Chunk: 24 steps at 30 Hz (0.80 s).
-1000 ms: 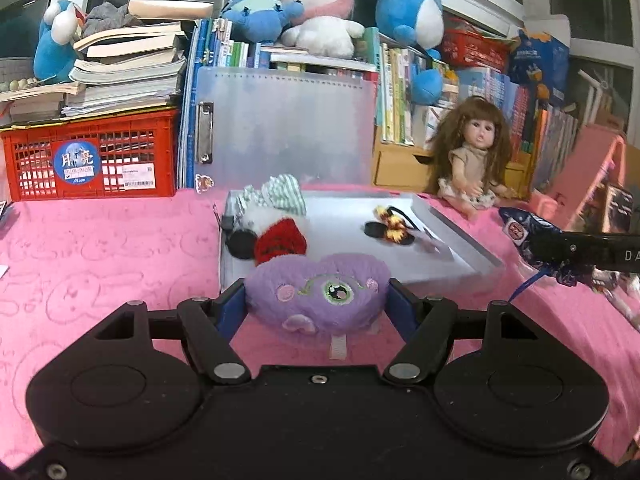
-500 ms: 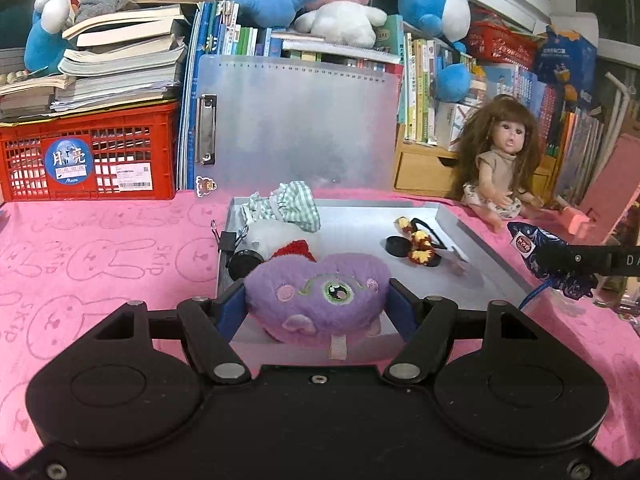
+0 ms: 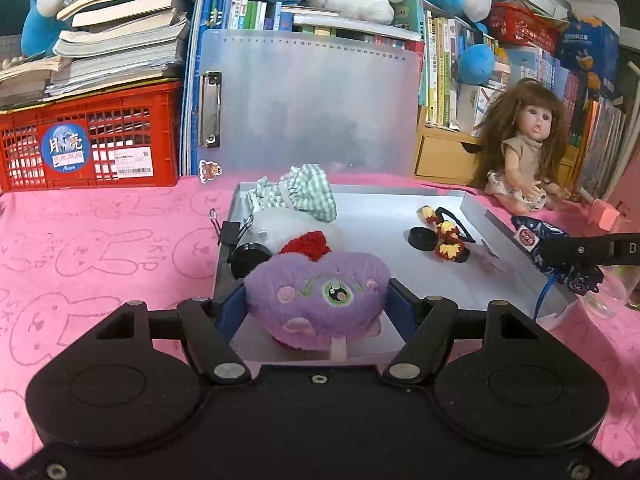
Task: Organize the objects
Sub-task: 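Carry the plush and pouch into the white tray and open both grippers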
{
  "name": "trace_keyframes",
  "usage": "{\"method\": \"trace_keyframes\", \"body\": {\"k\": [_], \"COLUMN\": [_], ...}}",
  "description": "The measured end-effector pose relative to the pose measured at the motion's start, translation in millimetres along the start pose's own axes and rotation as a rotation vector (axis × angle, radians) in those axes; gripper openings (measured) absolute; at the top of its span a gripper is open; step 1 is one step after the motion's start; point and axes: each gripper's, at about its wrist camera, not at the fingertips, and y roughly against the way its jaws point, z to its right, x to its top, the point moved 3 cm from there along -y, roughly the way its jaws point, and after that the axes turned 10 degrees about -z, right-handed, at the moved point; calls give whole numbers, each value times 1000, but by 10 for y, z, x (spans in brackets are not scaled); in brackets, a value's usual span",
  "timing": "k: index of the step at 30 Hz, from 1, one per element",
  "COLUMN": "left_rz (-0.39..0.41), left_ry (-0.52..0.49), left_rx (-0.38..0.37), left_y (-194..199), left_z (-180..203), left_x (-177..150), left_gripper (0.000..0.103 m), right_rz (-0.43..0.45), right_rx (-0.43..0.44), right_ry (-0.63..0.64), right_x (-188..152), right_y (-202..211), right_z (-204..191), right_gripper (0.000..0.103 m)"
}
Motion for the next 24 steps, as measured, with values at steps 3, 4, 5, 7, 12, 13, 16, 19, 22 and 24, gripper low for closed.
{"method": "trace_keyframes", "body": {"k": [3,4,5,7,12,13,16,19,22,24], "left_rz": [0,0,-1,-1,-5,-7,-15,-24,-40,-44], "left_ry": [-12,-14,-14,-18,-24,-22,-16,-11,-4,-7], "left_rx": [5,5,5,4,1,-1,-6,-12,-15,18], "left_y": [-22,-28,-37,-41,-70,-78,-109,-142,-190,-220], "left_z": [31,37,43,52,60,59,56,55,60,63], "left_x": [3,0,-3,-9,-21,-24,-31,-40,-51,-55], "left_gripper": [70,70,70,70,70,70,69,67,61,59], "right_rz": [-12,-17,-22,-32,-51,-54,-57,-60,-63,-66], "right_rx": [10,12,14,18,19,18,13,13,10,10], "right_ry": [1,0,-1,1,16,19,24,22,27,28], "right_x": [8,10,9,-1,-38,-42,-50,-54,-61,-65], "right_y": [-56,-76,-93,-130,-190,-200,-222,-235,-254,-266], "right_z": [-11,-18,-27,-46,-112,-123,-136,-136,-135,-135], "right_gripper": [52,52,52,52,52,52,52,52,52,52]}}
